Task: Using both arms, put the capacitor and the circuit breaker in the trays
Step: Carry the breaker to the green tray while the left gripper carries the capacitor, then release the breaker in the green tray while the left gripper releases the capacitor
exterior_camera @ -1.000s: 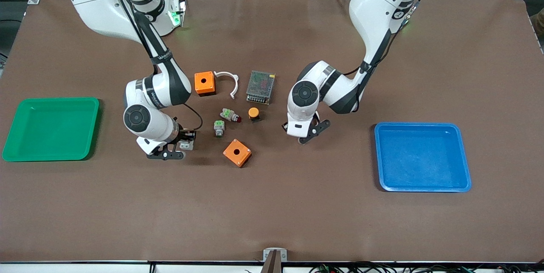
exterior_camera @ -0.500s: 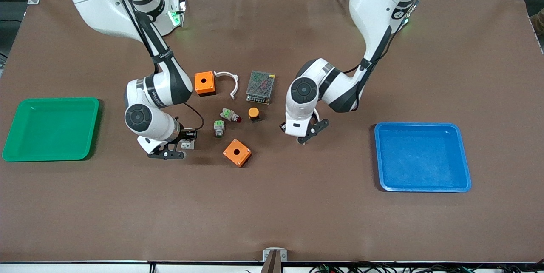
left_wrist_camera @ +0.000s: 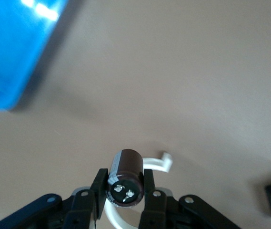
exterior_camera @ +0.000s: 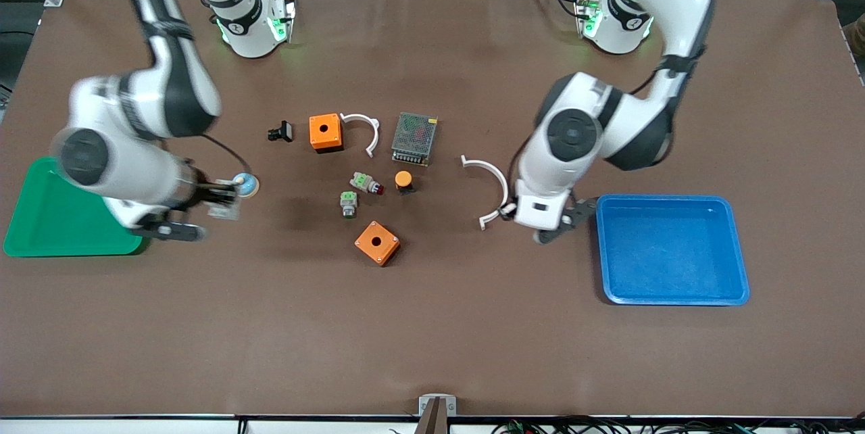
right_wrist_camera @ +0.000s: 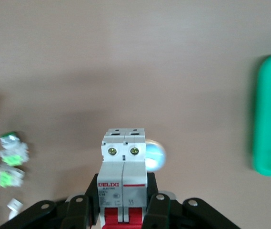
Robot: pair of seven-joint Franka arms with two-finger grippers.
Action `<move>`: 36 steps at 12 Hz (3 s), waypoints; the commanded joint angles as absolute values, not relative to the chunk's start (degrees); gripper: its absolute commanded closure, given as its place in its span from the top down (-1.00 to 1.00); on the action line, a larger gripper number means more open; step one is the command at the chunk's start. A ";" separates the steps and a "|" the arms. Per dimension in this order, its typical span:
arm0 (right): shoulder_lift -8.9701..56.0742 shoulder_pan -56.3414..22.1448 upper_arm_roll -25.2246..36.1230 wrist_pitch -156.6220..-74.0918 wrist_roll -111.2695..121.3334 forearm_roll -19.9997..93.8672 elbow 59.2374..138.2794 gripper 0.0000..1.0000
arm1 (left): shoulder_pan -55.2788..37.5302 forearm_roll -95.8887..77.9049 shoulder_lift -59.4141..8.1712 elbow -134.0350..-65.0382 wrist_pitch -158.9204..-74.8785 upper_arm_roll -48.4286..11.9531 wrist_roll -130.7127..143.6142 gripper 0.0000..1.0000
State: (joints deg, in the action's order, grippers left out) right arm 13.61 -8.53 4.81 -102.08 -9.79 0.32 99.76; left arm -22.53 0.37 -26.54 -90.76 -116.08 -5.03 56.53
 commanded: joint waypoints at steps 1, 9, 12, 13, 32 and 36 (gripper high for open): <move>13.71 1.63 4.13 -97.30 1.53 -1.93 96.25 -0.53 | -15.14 0.35 -24.87 -92.28 -114.87 -5.54 44.78 -1.00; 23.00 24.68 4.04 -114.48 30.29 -6.77 96.59 -0.53 | 5.25 10.19 -32.16 -92.37 -116.97 -5.36 13.48 -1.00; 30.56 27.59 3.96 -122.32 34.44 -6.24 96.68 -0.52 | 9.74 10.11 -36.02 -92.64 -121.80 -5.45 6.78 -1.00; 32.06 28.03 3.96 -123.82 35.41 -6.24 96.59 -0.52 | 10.45 10.11 -37.25 -92.64 -123.21 -5.54 6.59 -1.00; 33.59 30.32 3.61 -124.81 35.59 -0.79 96.94 1.00 | 9.76 7.38 -15.40 -83.77 -101.64 -10.02 6.50 1.00; 16.82 24.19 2.99 -112.53 31.39 -0.62 96.06 0.98 | 9.84 6.95 -6.43 -83.41 -91.69 -11.60 6.24 1.00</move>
